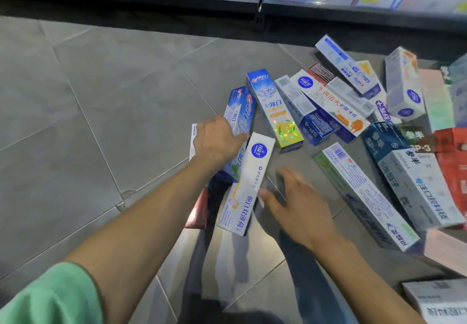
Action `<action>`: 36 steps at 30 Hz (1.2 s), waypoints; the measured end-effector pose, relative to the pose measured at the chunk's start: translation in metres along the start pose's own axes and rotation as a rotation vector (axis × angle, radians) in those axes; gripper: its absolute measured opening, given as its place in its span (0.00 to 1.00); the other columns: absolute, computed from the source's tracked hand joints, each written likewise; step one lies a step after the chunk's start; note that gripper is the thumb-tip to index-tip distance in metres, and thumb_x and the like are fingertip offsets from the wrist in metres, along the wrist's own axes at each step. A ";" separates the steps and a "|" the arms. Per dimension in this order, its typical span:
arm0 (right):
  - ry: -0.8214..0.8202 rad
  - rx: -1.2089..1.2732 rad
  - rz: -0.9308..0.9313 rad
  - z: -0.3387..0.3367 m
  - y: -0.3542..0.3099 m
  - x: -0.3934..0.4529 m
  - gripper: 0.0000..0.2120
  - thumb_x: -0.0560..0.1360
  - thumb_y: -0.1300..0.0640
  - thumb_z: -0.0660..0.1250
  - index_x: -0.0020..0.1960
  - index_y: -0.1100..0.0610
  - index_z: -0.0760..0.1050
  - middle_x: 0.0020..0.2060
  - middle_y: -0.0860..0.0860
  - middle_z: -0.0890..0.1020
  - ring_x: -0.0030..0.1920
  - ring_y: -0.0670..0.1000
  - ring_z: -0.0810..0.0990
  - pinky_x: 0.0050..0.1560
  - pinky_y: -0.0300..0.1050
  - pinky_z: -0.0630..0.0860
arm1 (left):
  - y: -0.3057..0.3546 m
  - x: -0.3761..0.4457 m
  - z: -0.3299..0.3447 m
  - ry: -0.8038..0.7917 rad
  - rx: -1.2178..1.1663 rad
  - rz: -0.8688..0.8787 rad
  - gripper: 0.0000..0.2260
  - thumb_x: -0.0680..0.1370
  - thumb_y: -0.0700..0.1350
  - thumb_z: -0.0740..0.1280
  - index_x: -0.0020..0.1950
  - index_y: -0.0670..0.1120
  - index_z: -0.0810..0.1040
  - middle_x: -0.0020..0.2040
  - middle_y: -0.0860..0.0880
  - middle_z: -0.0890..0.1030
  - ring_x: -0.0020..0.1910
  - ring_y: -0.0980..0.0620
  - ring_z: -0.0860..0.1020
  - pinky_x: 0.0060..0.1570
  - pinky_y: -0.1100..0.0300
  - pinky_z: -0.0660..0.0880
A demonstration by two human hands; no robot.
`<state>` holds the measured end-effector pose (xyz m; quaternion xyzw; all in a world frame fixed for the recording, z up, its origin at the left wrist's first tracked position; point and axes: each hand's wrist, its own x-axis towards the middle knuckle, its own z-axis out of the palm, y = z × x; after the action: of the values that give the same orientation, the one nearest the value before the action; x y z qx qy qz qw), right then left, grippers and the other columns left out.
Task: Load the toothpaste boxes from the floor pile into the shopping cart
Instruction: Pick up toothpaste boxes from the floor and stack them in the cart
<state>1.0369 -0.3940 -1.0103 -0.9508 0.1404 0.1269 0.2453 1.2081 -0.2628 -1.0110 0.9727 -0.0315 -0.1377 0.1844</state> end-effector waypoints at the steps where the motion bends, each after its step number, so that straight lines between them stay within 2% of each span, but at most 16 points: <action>1: 0.001 0.004 0.002 0.000 0.000 -0.002 0.27 0.79 0.35 0.60 0.70 0.52 0.67 0.68 0.49 0.73 0.64 0.53 0.74 0.56 0.46 0.71 | 0.001 0.000 -0.002 -0.009 -0.002 -0.014 0.28 0.76 0.64 0.69 0.60 0.41 0.76 0.60 0.40 0.79 0.61 0.38 0.76 0.49 0.53 0.69; 6: 0.003 0.044 0.027 0.000 0.002 -0.002 0.30 0.79 0.36 0.60 0.75 0.52 0.64 0.73 0.49 0.70 0.70 0.53 0.71 0.63 0.47 0.70 | -0.016 -0.016 -0.010 -0.005 -0.340 -0.040 0.20 0.76 0.61 0.71 0.54 0.44 0.77 0.51 0.46 0.81 0.51 0.43 0.80 0.44 0.57 0.69; 8: 0.003 0.062 0.041 0.003 -0.001 -0.001 0.31 0.79 0.35 0.60 0.75 0.52 0.64 0.72 0.49 0.71 0.70 0.53 0.71 0.64 0.47 0.69 | -0.032 -0.036 -0.014 -0.019 -0.628 -0.066 0.16 0.76 0.58 0.73 0.52 0.47 0.76 0.46 0.51 0.82 0.45 0.51 0.82 0.46 0.56 0.74; 11: 0.006 0.089 0.068 0.014 -0.013 0.001 0.31 0.79 0.34 0.60 0.73 0.53 0.66 0.68 0.52 0.74 0.67 0.56 0.73 0.62 0.50 0.71 | -0.052 -0.065 -0.026 -0.061 -1.058 -0.158 0.11 0.78 0.50 0.73 0.51 0.48 0.73 0.43 0.48 0.85 0.39 0.52 0.84 0.44 0.53 0.80; 13: 0.026 0.112 0.105 0.026 -0.023 0.005 0.30 0.77 0.33 0.61 0.70 0.52 0.69 0.64 0.53 0.77 0.64 0.58 0.75 0.60 0.52 0.73 | -0.065 -0.077 -0.033 -0.096 -1.115 -0.178 0.10 0.79 0.48 0.72 0.52 0.47 0.72 0.41 0.48 0.86 0.38 0.51 0.85 0.41 0.54 0.81; 15: 0.053 0.146 0.157 0.039 -0.034 0.011 0.32 0.75 0.32 0.62 0.69 0.52 0.68 0.62 0.53 0.78 0.62 0.59 0.76 0.60 0.54 0.75 | -0.079 -0.085 -0.037 -0.115 -1.096 -0.179 0.13 0.77 0.51 0.74 0.53 0.48 0.73 0.44 0.45 0.86 0.40 0.49 0.85 0.44 0.51 0.82; 17: 0.098 0.217 0.222 0.050 -0.043 0.017 0.38 0.72 0.31 0.65 0.72 0.54 0.65 0.64 0.54 0.77 0.63 0.60 0.76 0.61 0.57 0.74 | -0.093 -0.093 -0.041 -0.123 -1.087 -0.198 0.17 0.74 0.54 0.75 0.55 0.48 0.74 0.50 0.41 0.85 0.43 0.46 0.85 0.48 0.46 0.82; 19: 0.151 0.253 0.285 0.056 -0.052 0.023 0.44 0.71 0.31 0.68 0.75 0.56 0.60 0.66 0.56 0.75 0.65 0.61 0.74 0.64 0.58 0.72 | -0.104 -0.100 -0.044 -0.118 -1.106 -0.234 0.16 0.76 0.52 0.75 0.57 0.47 0.74 0.53 0.38 0.84 0.44 0.45 0.85 0.50 0.43 0.82; 23: 0.208 0.270 0.388 0.065 -0.065 0.035 0.54 0.67 0.32 0.74 0.79 0.60 0.54 0.65 0.61 0.72 0.66 0.64 0.70 0.65 0.59 0.70 | -0.119 -0.109 -0.043 -0.110 -1.138 -0.291 0.13 0.79 0.50 0.71 0.58 0.46 0.73 0.54 0.38 0.84 0.44 0.45 0.85 0.49 0.44 0.82; 25: 0.224 0.287 0.412 0.066 -0.068 0.038 0.51 0.67 0.38 0.76 0.77 0.59 0.55 0.63 0.61 0.72 0.64 0.64 0.70 0.64 0.58 0.71 | -0.123 -0.111 -0.040 -0.109 -1.143 -0.313 0.14 0.79 0.50 0.71 0.58 0.46 0.73 0.52 0.40 0.85 0.44 0.45 0.85 0.50 0.43 0.82; 27: 0.214 0.322 0.436 0.065 -0.067 0.041 0.42 0.67 0.44 0.75 0.74 0.59 0.61 0.61 0.61 0.73 0.63 0.63 0.70 0.62 0.56 0.71 | -0.126 -0.113 -0.037 -0.099 -1.166 -0.331 0.12 0.79 0.50 0.71 0.57 0.46 0.74 0.47 0.43 0.86 0.42 0.45 0.85 0.49 0.43 0.82; 30: 0.174 0.459 0.416 0.065 -0.055 0.043 0.31 0.65 0.44 0.74 0.63 0.57 0.73 0.55 0.56 0.80 0.59 0.60 0.76 0.61 0.57 0.75 | -0.124 -0.113 -0.035 -0.087 -1.196 -0.322 0.10 0.79 0.48 0.71 0.56 0.46 0.73 0.42 0.48 0.86 0.39 0.47 0.85 0.44 0.49 0.81; 32: 0.117 0.780 0.419 0.059 -0.048 0.040 0.23 0.65 0.43 0.74 0.54 0.54 0.79 0.47 0.51 0.86 0.48 0.55 0.84 0.54 0.58 0.81 | -0.121 -0.113 -0.034 -0.084 -1.210 -0.293 0.10 0.80 0.47 0.70 0.56 0.46 0.73 0.41 0.49 0.85 0.39 0.48 0.84 0.42 0.51 0.80; 33: 0.077 0.973 0.442 0.054 -0.047 0.035 0.17 0.69 0.46 0.74 0.50 0.56 0.79 0.42 0.50 0.87 0.42 0.53 0.86 0.50 0.55 0.82 | -0.117 -0.114 -0.034 -0.086 -1.219 -0.286 0.10 0.80 0.47 0.70 0.57 0.46 0.72 0.41 0.49 0.85 0.38 0.49 0.84 0.40 0.53 0.80; 34: 0.041 1.154 0.448 0.046 -0.047 0.030 0.11 0.73 0.50 0.73 0.48 0.57 0.78 0.38 0.51 0.86 0.37 0.52 0.85 0.45 0.51 0.82 | -0.113 -0.115 -0.034 -0.089 -1.232 -0.282 0.10 0.80 0.46 0.70 0.57 0.45 0.72 0.41 0.49 0.85 0.38 0.49 0.84 0.38 0.55 0.80; 36: -0.083 1.396 0.440 0.023 -0.054 0.016 0.11 0.75 0.53 0.70 0.49 0.60 0.77 0.35 0.55 0.82 0.33 0.52 0.81 0.38 0.45 0.78 | -0.102 -0.119 -0.037 -0.092 -1.259 -0.275 0.10 0.80 0.46 0.69 0.58 0.45 0.73 0.40 0.50 0.85 0.37 0.51 0.84 0.35 0.57 0.80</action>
<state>1.0657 -0.3403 -1.0111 -0.5172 0.3666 0.0903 0.7681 1.1057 -0.1416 -0.9850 0.6667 0.1724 -0.1938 0.6988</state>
